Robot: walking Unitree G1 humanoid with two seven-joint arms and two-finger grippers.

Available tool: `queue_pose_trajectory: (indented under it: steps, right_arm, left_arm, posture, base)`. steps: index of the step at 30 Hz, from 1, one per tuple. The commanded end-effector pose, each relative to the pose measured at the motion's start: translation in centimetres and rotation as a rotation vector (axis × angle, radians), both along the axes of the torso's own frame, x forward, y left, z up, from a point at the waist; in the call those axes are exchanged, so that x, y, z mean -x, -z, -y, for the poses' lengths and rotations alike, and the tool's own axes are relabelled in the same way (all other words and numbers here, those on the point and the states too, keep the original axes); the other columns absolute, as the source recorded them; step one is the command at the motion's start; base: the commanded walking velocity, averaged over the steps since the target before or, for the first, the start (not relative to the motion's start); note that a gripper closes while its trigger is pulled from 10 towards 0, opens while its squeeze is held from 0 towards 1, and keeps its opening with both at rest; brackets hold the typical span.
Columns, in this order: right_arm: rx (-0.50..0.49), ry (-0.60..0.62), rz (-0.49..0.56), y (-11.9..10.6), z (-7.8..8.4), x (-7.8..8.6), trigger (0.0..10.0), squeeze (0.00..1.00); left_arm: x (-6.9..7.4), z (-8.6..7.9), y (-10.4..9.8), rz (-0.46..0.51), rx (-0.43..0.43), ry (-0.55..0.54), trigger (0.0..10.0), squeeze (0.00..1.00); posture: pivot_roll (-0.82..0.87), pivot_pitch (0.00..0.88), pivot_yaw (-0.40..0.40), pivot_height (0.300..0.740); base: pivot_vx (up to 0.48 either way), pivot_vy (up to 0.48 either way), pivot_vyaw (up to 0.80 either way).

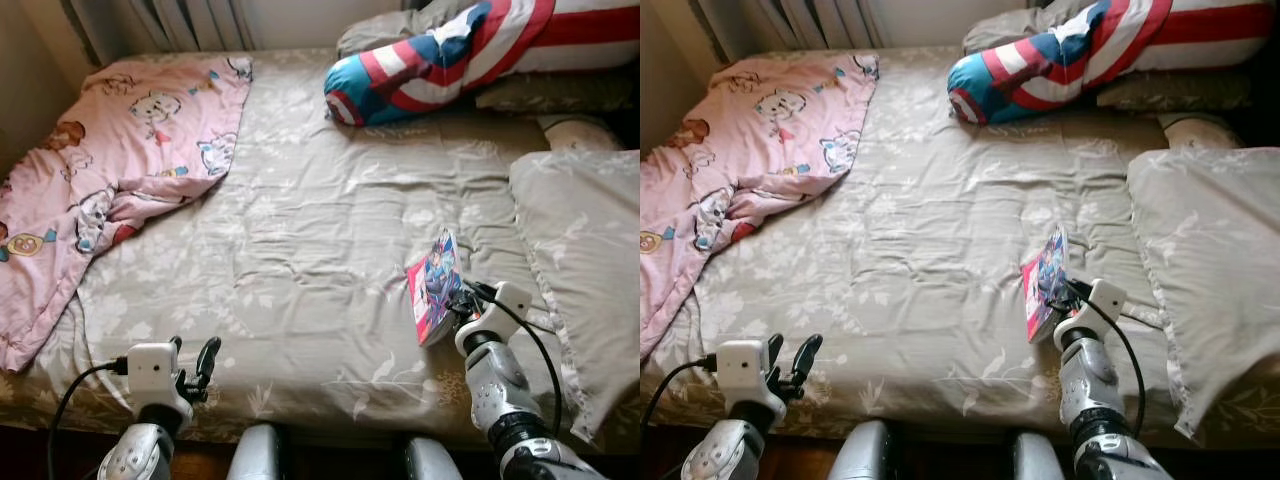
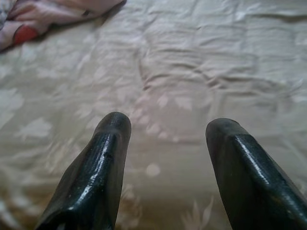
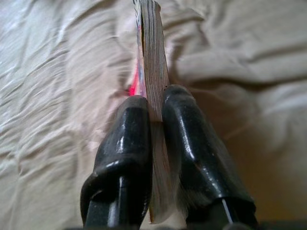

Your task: Clean up the room

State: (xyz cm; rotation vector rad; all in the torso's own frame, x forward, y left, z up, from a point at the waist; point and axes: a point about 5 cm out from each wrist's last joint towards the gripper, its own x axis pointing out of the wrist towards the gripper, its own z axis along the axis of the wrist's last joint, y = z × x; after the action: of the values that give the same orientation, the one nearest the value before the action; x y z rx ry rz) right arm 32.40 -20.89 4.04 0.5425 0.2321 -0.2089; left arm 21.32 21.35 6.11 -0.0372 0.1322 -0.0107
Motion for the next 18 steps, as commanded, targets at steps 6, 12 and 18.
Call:
queue_pose_trajectory:
  steps: [6, 12, 18]
  right_arm:
    - [-0.165, 0.050, -0.135, 3.4, 0.3, 2.5, 10.0, 0.00]
    - [-0.177, 0.012, -0.183, 4.5, 0.6, 3.7, 10.0, 0.00]
    - [-0.145, -0.038, -0.230, 5.1, 2.0, 4.7, 10.0, 0.00]
  left_arm:
    - [1.1, -0.5, -0.7, -0.032, -0.017, 0.003, 10.0, 0.00]
    - [1.1, -0.4, -0.9, -0.039, -0.017, 0.011, 10.0, 0.00]
    - [1.1, -0.1, -1.0, -0.052, -0.011, 0.021, 10.0, 0.00]
  posture:
    - [0.14, 0.270, 0.083, 0.636]
    - [0.14, 0.287, 0.091, 0.636]
    - [0.13, 0.290, 0.096, 0.636]
  base:
    - [0.000, 0.000, 0.00]
    - [0.000, 0.000, 0.00]
    - [0.000, 0.000, 0.00]
